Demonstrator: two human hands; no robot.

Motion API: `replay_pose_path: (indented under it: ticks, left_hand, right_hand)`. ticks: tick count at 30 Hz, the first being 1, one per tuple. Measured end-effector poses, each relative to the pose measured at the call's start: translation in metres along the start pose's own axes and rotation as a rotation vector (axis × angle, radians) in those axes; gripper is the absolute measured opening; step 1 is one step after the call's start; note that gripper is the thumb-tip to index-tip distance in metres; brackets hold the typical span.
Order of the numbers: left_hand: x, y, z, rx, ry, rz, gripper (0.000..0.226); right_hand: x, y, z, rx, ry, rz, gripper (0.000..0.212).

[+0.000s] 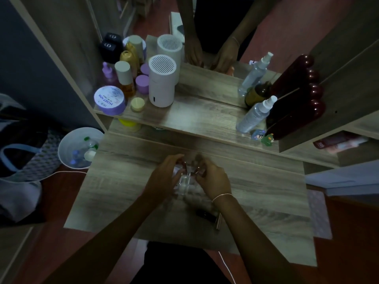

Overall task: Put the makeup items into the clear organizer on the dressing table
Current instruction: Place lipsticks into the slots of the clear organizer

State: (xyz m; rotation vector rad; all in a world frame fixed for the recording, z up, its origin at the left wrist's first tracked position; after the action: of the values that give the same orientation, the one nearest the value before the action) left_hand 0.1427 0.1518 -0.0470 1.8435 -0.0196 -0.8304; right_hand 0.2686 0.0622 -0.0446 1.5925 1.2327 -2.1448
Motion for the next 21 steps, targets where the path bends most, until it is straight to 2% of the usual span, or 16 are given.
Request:
replay_pose_path:
  ticks: [3, 9, 17, 21]
  left_hand:
    - [-0.008, 0.000, 0.003, 0.028, 0.037, -0.005, 0.042]
    - [-0.018, 0.012, 0.015, 0.158, 0.093, -0.040, 0.038]
    - [-0.003, 0.042, 0.042, 0.342, 0.067, -0.117, 0.027]
    - [0.011, 0.053, 0.070, 0.406, -0.037, -0.091, 0.020]
  right_hand:
    - [-0.013, 0.004, 0.004, -0.001, 0.046, -0.003, 0.045]
    - [-0.048, 0.020, 0.022, -0.003, 0.235, -0.119, 0.028]
    - [-0.082, 0.068, 0.062, 0.122, 0.516, -0.175, 0.014]
    - [-0.074, 0.104, 0.088, 0.257, 0.531, -0.186, 0.013]
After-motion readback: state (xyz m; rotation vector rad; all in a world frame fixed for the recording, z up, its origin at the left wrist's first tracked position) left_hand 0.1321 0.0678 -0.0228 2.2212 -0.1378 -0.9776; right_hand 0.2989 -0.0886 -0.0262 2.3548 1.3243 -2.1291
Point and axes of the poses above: each hand's wrist, its own z-axis away from the middle knuckle, its own x-axis out of the palm, y = z × x, the point moved 8 cm from there along -z, towards the middle knuckle, and after that the axes turned 14 degrees about y, right-handed, at the moved point
